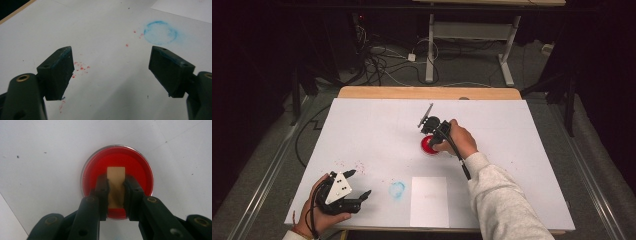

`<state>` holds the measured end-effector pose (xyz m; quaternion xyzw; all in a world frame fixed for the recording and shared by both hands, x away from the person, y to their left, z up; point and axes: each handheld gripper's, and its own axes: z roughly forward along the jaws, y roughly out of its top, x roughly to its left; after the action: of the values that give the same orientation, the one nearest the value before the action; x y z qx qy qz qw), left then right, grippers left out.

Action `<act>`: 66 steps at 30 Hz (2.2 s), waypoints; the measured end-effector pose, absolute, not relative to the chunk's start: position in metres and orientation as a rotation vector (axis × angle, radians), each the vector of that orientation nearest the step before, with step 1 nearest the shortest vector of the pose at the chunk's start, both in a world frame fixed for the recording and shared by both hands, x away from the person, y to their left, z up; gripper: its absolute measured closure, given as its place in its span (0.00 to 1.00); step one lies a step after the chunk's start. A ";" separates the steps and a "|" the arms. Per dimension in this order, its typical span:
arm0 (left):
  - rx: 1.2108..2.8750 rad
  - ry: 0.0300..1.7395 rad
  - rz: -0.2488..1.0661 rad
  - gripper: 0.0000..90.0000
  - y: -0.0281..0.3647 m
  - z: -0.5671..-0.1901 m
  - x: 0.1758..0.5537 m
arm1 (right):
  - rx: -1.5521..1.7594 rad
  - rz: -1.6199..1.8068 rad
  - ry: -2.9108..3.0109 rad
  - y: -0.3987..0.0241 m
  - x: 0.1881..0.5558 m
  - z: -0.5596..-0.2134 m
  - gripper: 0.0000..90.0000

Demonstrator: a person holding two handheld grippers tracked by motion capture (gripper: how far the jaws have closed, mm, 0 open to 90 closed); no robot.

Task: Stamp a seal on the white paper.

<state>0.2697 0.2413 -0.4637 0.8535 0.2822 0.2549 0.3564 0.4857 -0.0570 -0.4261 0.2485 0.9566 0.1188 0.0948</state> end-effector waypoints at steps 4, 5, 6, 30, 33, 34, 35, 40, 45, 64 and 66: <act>2.203 0.727 0.657 0.22 0.241 -0.464 0.269 | 0.737 0.340 2.835 -0.056 0.486 -0.427 0.85; 2.204 0.725 0.658 0.22 0.240 -0.464 0.269 | 0.732 0.336 2.831 -0.055 0.486 -0.427 0.85; 2.205 0.725 0.659 0.22 0.240 -0.464 0.269 | 0.725 0.326 2.823 -0.054 0.485 -0.427 0.85; 2.200 0.740 0.662 0.22 0.241 -0.463 0.270 | 0.740 0.539 2.751 -0.074 0.474 -0.405 0.85; 2.203 0.742 0.665 0.22 0.241 -0.463 0.270 | 0.716 0.600 2.736 -0.080 0.463 -0.390 0.85; 2.204 0.742 0.667 0.22 0.241 -0.463 0.270 | 0.700 0.619 2.729 -0.082 0.459 -0.386 0.85; 2.208 0.741 0.669 0.22 0.240 -0.463 0.270 | 0.679 0.631 2.729 -0.084 0.454 -0.381 0.85; 2.208 0.746 0.674 0.22 0.240 -0.462 0.270 | 0.610 0.693 2.711 -0.088 0.430 -0.365 0.85; 2.213 0.744 0.679 0.22 0.239 -0.462 0.270 | 0.509 0.714 2.724 -0.086 0.402 -0.360 0.85; 2.224 0.737 0.679 0.22 0.237 -0.463 0.271 | 0.316 0.748 2.806 -0.089 0.340 -0.385 0.84; 2.223 0.739 0.676 0.22 0.237 -0.463 0.271 | 0.310 0.743 2.807 -0.089 0.336 -0.388 0.84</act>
<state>0.2708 0.2374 -0.4627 0.8560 0.2845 0.2604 0.3443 0.3362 -0.0887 -0.3881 0.1054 0.9554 0.2528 0.1107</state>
